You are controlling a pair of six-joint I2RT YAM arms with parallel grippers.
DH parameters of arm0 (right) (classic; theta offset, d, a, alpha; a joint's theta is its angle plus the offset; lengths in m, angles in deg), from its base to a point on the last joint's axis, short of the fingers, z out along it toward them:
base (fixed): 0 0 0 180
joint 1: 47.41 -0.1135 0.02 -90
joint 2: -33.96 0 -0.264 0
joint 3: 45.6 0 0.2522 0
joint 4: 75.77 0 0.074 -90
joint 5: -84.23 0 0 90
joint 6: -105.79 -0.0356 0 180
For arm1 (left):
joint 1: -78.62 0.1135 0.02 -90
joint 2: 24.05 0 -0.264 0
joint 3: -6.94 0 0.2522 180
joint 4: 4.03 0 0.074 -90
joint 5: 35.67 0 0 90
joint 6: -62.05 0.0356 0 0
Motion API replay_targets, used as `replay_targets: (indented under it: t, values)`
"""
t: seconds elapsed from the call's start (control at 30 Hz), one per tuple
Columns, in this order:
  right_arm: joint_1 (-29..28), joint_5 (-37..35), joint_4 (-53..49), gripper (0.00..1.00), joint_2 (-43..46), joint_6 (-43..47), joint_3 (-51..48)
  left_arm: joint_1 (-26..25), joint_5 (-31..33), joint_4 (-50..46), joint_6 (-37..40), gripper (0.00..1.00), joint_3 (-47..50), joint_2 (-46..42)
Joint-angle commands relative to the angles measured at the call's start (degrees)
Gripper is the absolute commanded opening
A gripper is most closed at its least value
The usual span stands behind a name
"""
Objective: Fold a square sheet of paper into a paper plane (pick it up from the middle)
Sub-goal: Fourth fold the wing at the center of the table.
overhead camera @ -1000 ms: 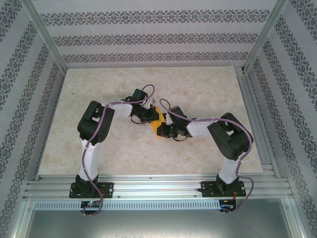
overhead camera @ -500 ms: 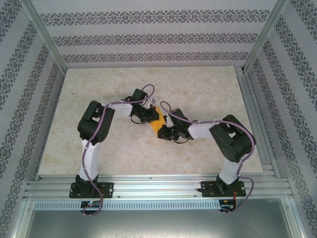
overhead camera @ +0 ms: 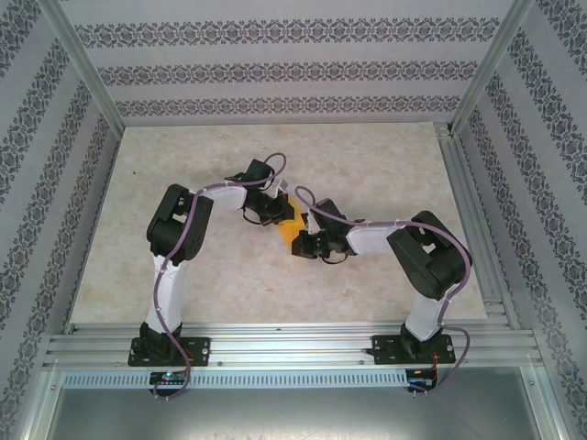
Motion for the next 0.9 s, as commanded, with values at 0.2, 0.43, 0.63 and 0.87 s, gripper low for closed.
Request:
replay_targets:
  t: [0.2,0.43,0.63,0.87]
  values:
    - [-1.6,-4.6,-15.7,0.0,-4.8,1.3,-3.6,4.6,16.8,-4.2,3.3,0.0,-6.9,5.3]
    - [-1.6,-4.7,-15.8,0.0,-4.6,1.3,-3.5,5.6,17.9,-7.2,4.1,0.0,-13.1,8.5]
    - [-1.6,-4.7,-15.3,0.0,-5.0,1.2,-3.9,6.8,16.8,-9.1,6.1,0.0,-17.4,9.9]
    - [-1.7,-4.3,-15.0,0.0,-5.5,1.1,-3.7,7.6,16.8,-11.6,6.5,0.0,-21.5,12.5]
